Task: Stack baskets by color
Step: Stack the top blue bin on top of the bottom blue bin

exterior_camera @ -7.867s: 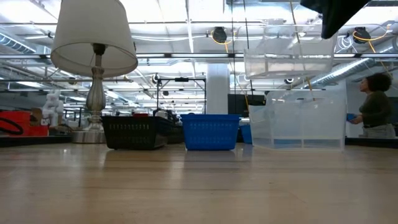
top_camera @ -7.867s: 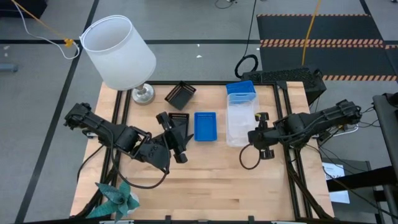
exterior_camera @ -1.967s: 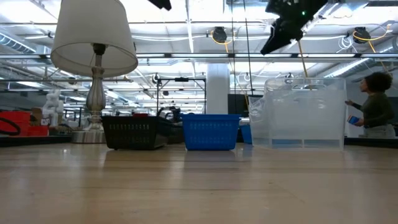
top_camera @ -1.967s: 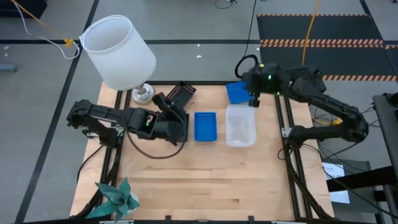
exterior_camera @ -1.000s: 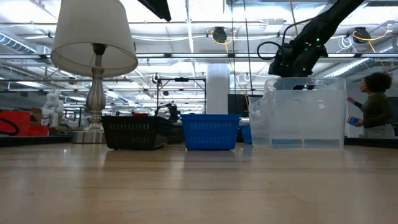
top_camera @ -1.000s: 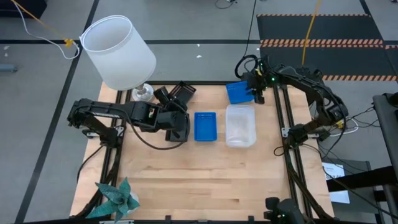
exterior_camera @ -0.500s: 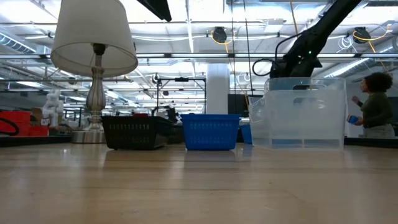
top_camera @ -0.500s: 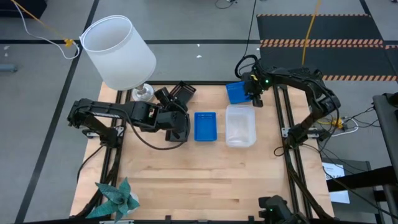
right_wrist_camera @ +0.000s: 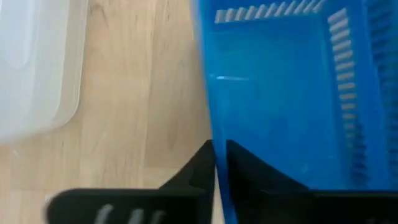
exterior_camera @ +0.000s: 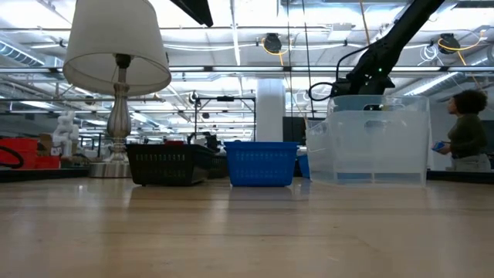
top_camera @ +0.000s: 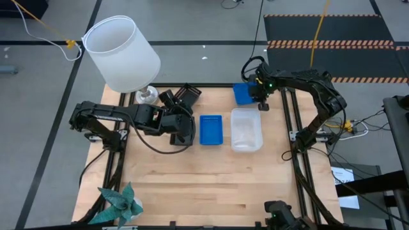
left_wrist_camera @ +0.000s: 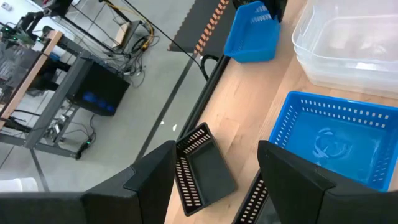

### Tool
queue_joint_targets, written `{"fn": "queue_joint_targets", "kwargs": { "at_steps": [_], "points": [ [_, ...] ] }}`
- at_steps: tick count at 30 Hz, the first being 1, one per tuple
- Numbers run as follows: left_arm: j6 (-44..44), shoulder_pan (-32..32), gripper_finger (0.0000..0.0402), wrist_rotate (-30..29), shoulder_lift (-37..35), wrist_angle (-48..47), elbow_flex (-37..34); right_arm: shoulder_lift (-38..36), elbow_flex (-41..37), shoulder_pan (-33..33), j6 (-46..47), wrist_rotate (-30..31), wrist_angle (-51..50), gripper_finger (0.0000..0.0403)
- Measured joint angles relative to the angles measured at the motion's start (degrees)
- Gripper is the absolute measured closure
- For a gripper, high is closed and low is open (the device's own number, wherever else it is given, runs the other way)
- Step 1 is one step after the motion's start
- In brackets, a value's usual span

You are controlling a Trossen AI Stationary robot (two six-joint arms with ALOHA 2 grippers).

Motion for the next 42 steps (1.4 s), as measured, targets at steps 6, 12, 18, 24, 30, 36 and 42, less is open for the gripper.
{"fn": "queue_joint_targets", "kwargs": {
  "at_steps": [6, 12, 18, 24, 30, 36, 42],
  "points": [
    [0.0, 0.0, 0.0172, 0.0, 0.0, 0.0, 0.0, -2.8, 0.0, 0.1, 1.1, 1.7, 1.2, 0.0391],
    [0.3, 0.1, 0.0172, 0.0, 0.0, 0.2, 0.0, -9.2, 0.4, 1.9, 4.7, 5.7, 3.1, 0.0397],
    [1.8, 0.6, 0.0172, -0.1, 0.0, 2.8, 0.0, -18.3, 0.5, 7.0, 6.5, 10.5, 3.9, 0.0399],
    [5.5, 0.4, 0.0172, -0.1, 0.0, 5.3, 0.0, -27.5, 0.5, 17.0, 8.0, 13.7, 2.6, 0.0399],
    [9.5, -0.9, 0.0172, 2.0, 0.0, 8.2, 0.0, -33.8, 0.5, 30.5, 11.9, 13.8, -1.0, 0.0399],
    [16.1, -3.9, 0.0172, 7.7, 1.7, 14.1, 0.0, -34.6, 0.5, 45.0, 15.8, 18.4, -3.3, 0.0399],
    [22.8, -9.4, 0.0172, 8.8, 5.3, 18.9, 0.0, -33.4, 0.5, 57.0, 16.5, 22.6, -0.7, 0.0399]
  ]
}}
